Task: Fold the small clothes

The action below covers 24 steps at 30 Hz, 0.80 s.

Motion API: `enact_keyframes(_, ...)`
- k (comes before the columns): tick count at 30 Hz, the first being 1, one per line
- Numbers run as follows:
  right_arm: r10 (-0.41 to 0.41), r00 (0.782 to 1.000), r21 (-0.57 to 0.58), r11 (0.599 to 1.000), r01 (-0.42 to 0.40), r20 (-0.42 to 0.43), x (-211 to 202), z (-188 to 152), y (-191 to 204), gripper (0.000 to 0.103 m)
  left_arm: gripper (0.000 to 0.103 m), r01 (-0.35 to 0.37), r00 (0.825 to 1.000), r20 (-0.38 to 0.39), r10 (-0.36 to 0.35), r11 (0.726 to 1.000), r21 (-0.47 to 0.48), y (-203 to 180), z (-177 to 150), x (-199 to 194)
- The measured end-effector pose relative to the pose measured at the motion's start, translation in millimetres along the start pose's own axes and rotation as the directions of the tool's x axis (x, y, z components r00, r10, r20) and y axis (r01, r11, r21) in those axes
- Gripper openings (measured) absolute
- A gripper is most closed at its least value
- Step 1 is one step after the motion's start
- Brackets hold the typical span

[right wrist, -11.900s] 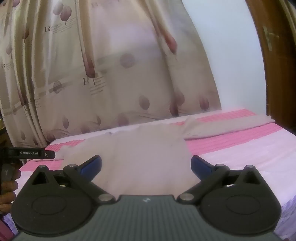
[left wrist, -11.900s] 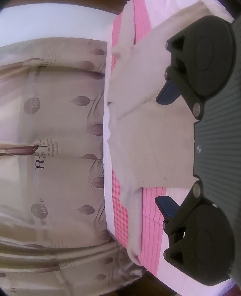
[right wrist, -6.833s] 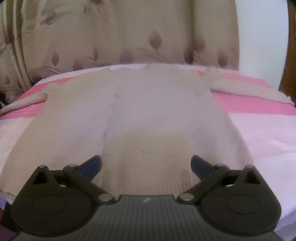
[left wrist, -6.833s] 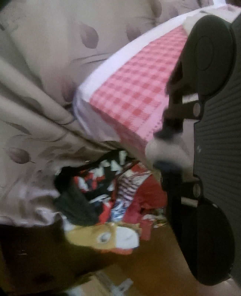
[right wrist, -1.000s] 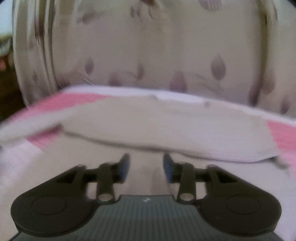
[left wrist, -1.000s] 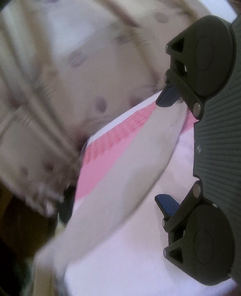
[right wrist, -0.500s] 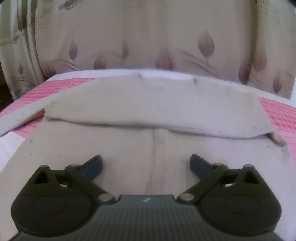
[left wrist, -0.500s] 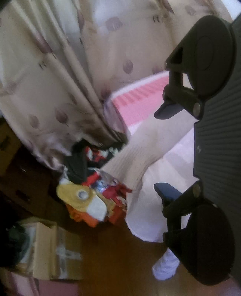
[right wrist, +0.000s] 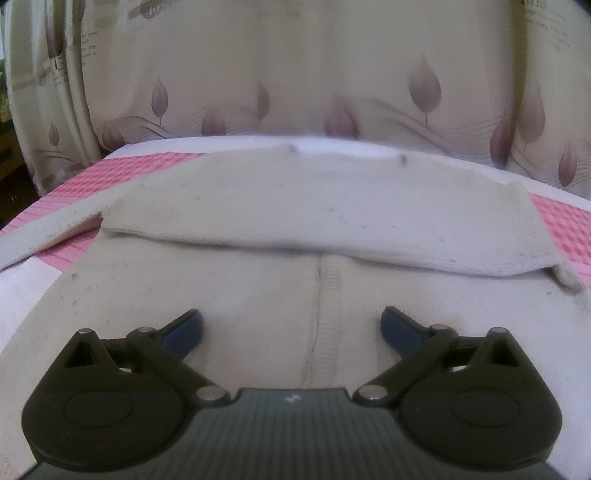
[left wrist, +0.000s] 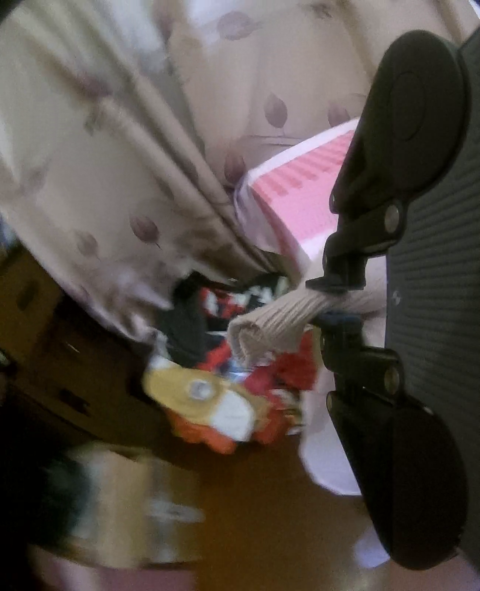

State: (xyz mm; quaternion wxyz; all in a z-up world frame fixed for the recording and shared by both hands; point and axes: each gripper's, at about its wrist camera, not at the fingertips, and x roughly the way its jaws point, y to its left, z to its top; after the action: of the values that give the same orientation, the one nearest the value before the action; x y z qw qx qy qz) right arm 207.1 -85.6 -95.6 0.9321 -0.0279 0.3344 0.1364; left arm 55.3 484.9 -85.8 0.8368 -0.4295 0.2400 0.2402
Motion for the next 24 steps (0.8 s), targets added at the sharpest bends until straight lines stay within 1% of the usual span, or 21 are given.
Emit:
enact_keyframes(1, 0.002, 1.0, 0.002, 1.0, -0.002, 0.001, -0.3, 0.0, -0.4, 0.103, 0.011, 0.008, 1.0, 0.025, -0.009, 1.0, 0.026, -13.3, -1.4, -7.6)
enact_keyframes(3, 0.006, 1.0, 0.007, 1.0, -0.006, 0.003, -0.1, -0.4, -1.3, 0.103, 0.011, 0.064, 0.996, 0.054, -0.067, 0.996, 0.056, -43.2, -4.3, -23.4)
enact_keyframes(5, 0.016, 1.0, 0.017, 1.0, -0.016, 0.007, -0.6, -0.6, -3.7, 0.103, 0.011, 0.131, 0.988, 0.069, -0.138, 0.986, 0.103, -82.3, -7.6, -39.4)
enact_keyframes(8, 0.042, 0.999, 0.049, 0.998, -0.044, 0.027, -3.3, -1.5, -9.1, 0.103, 0.011, 0.234, 0.968, 0.056, -0.246, 0.958, 0.164, -153.2, -16.1, -55.6)
enact_keyframes(9, 0.056, 0.998, 0.064, 0.996, -0.059, 0.04, -5.5, -1.8, -12.1, 0.103, 0.011, 0.274, 0.957, 0.038, -0.286, 0.943, 0.191, -182.3, -21.1, -59.2)
enact_keyframes(11, 0.079, 0.993, 0.105, 0.991, -0.088, 0.083, -12.7, -3.9, -19.9, 0.103, 0.011, 0.328, 0.941, 0.009, -0.339, 0.916, 0.231, -232.7, -35.5, -63.8)
enact_keyframes(12, 0.08, 0.991, 0.126, 0.988, -0.094, 0.111, -18.2, -5.5, -23.2, 0.103, 0.011, 0.359, 0.93, -0.012, -0.368, 0.899, 0.25, -259.0, -44.7, -64.9)
enact_keyframes(14, 0.092, 0.983, 0.175, 0.977, -0.12, 0.161, -30.1, -8.9, -31.5, 0.103, 0.011, 0.428, 0.902, -0.064, -0.428, 0.859, 0.28, -309.2, -71.3, -66.4)
enact_keyframes(16, 0.117, 0.973, 0.216, 0.963, -0.16, 0.199, -42.6, -14.5, -39.7, 0.103, 0.011, 0.49, 0.871, -0.125, -0.476, 0.813, 0.315, -359.6, -101.8, -68.2)
enact_keyframes(18, 0.142, 0.965, 0.226, 0.955, -0.191, 0.219, -51.1, -20.2, -50.0, 0.103, 0.011, 0.541, 0.84, -0.186, -0.51, 0.762, 0.357, -401.5, -134.8, -67.8)
enact_keyframes(20, 0.153, 0.96, 0.217, 0.955, -0.205, 0.233, -60.5, -24.7, -59.8, 0.103, 0.011, 0.582, 0.812, -0.248, -0.529, 0.706, 0.403, -441.4, -175.6, -64.3)
enact_keyframes(22, 0.156, 0.958, 0.226, 0.951, -0.212, 0.241, -68.0, -27.6, -72.5, 0.103, 0.011, 0.611, 0.791, -0.312, -0.526, 0.657, 0.442, -473.2, -219.8, -54.1)
enact_keyframes(24, 0.168, 0.955, 0.26, 0.938, -0.231, 0.243, -74.8, -29.9, -88.5, 0.103, 0.011, 0.633, 0.774, -0.386, -0.502, 0.609, 0.478, -496.7, -265.7, -37.2)
